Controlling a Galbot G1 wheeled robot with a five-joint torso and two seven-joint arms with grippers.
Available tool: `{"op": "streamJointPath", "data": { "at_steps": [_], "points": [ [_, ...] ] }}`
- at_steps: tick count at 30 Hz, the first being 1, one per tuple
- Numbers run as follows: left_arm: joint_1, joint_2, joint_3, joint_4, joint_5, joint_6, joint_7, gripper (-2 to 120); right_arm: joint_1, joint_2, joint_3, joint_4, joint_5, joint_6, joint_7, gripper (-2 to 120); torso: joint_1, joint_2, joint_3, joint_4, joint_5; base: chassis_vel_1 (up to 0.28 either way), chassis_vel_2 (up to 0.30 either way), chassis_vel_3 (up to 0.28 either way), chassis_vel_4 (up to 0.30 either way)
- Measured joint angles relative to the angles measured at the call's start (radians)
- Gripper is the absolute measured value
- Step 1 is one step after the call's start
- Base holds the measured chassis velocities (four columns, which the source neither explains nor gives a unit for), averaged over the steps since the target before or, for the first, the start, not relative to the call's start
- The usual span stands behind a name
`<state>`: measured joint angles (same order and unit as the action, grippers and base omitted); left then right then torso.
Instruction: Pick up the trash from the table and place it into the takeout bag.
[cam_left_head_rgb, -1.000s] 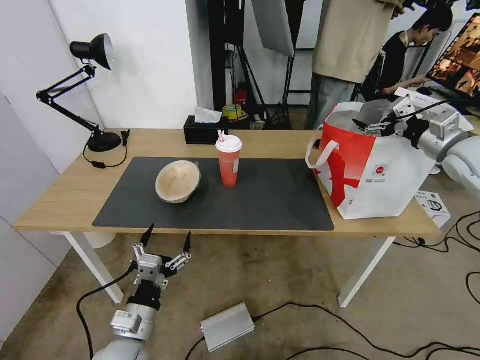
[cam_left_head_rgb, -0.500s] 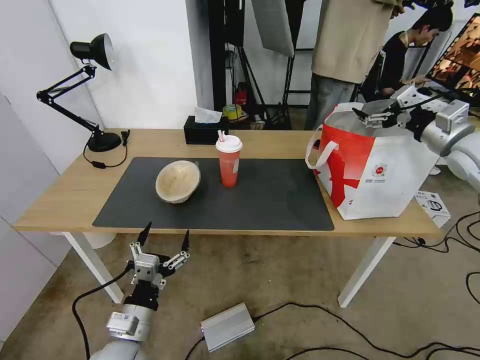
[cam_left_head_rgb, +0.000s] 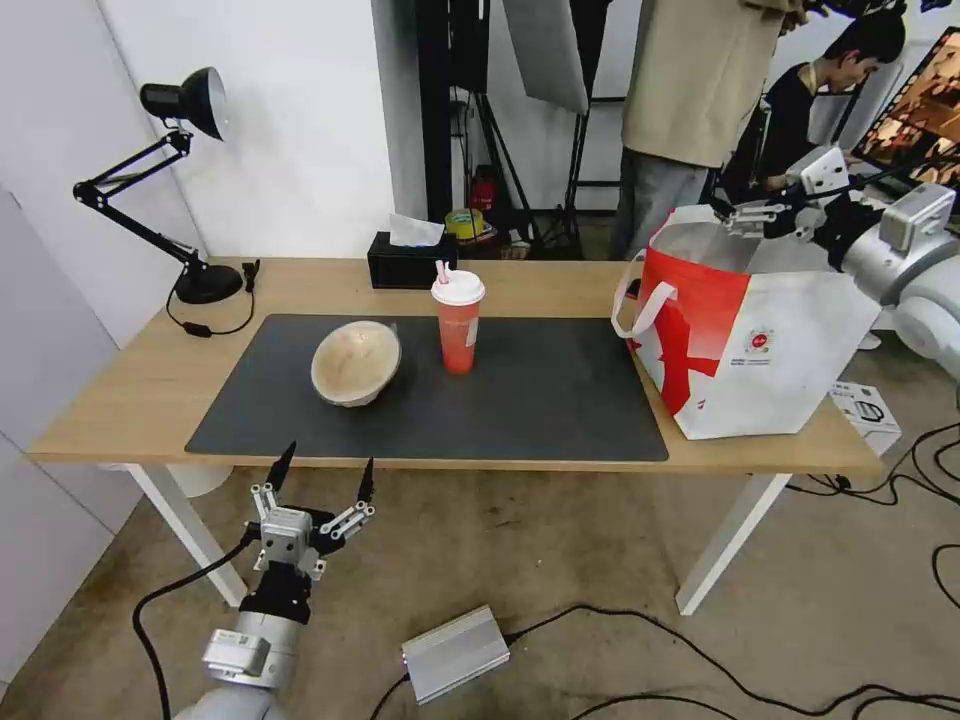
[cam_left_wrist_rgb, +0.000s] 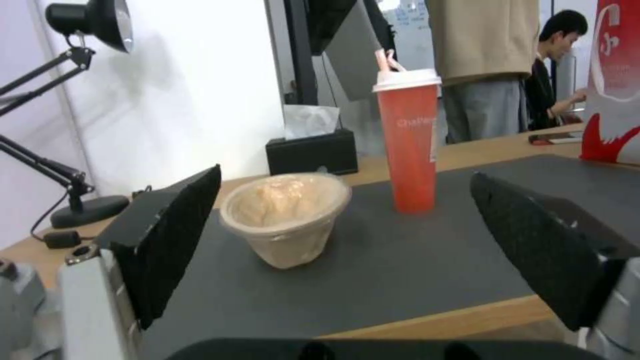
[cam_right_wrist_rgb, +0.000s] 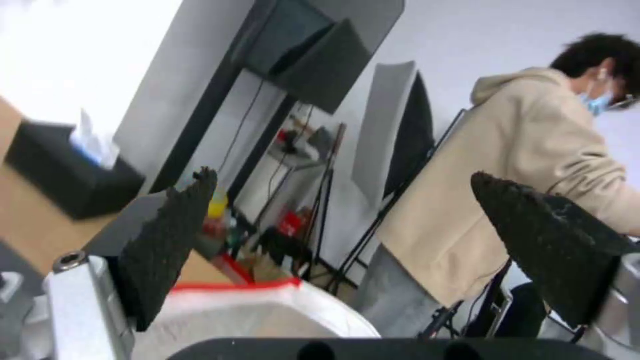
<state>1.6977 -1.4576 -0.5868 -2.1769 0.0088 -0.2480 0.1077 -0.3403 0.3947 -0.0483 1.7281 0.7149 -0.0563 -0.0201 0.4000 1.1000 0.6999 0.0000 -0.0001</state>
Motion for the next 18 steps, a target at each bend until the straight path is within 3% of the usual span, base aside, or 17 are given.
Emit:
{"op": "streamJointPath", "data": {
  "at_steps": [11, 18],
  "points": [
    [0.0, 0.003, -0.012, -0.023, -0.004, 0.005, -0.001, 100, -0.3, 0.098, 0.207, 0.161, 0.005, 0.125, 0.122, 100, 0.0, 0.0, 0.0, 0.0001, 0.0, 0.0, 0.0, 0.0, 0.0],
    [-0.003, 0.002, -0.012, -0.032, -0.012, 0.004, -0.002, 100, -0.444, 0.168, 0.274, 0.215, -0.033, 0.176, 0.149, 100, 0.0, 0.0, 0.0, 0.0, 0.0001, 0.0, 0.0, 0.0, 0.0]
  ]
}}
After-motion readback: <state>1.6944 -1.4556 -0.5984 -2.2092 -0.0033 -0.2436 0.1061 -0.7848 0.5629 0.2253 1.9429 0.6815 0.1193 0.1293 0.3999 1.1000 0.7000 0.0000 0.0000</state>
